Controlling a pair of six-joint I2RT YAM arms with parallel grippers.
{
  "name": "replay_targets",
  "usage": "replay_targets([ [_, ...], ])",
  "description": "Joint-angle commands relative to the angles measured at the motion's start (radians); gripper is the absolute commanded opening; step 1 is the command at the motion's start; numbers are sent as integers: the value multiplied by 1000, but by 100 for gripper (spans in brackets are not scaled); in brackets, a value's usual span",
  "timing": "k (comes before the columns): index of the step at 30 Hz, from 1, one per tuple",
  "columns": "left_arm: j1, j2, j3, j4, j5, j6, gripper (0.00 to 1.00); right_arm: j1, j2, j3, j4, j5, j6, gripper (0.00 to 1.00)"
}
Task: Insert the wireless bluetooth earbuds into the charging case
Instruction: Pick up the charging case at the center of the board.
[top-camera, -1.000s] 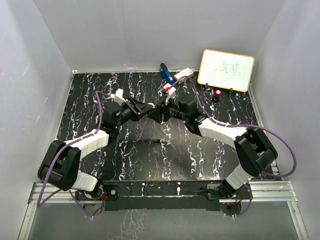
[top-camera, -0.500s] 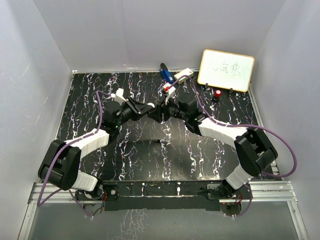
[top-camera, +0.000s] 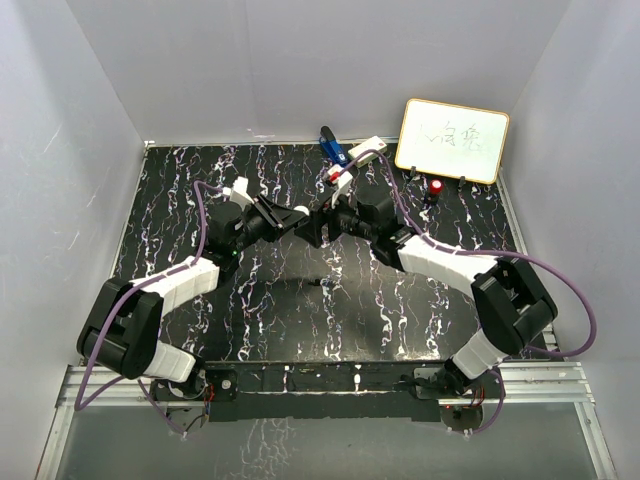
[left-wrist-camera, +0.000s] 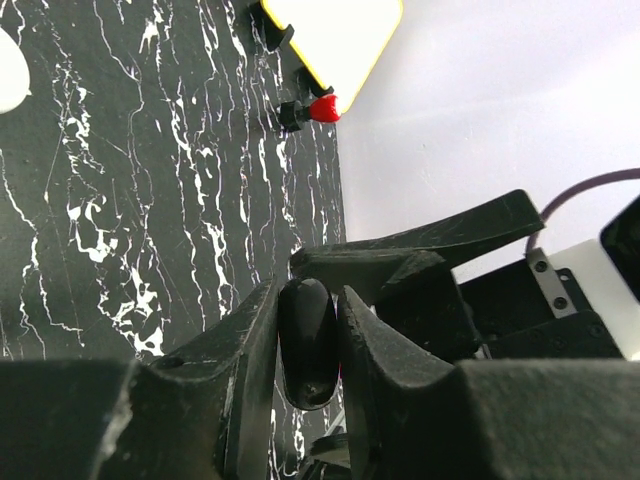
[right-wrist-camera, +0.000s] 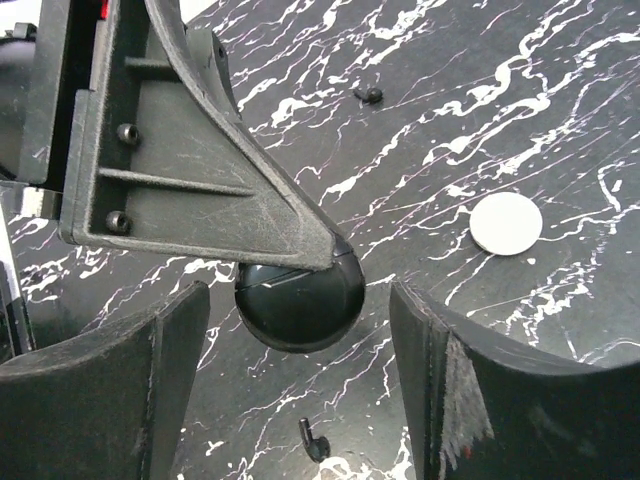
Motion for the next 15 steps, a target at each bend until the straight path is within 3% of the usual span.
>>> replay_targets([
  [1, -4, -44, 26, -10, -21, 23, 0, -25, -117, 9, 37, 76, 24, 73],
  [8, -4, -41, 17, 28, -10, -5, 0, -69, -214, 16, -82, 207, 61, 77],
  [15, -4, -39, 24, 31, -2, -12, 0, -68, -173, 50, -158, 180, 56, 78],
])
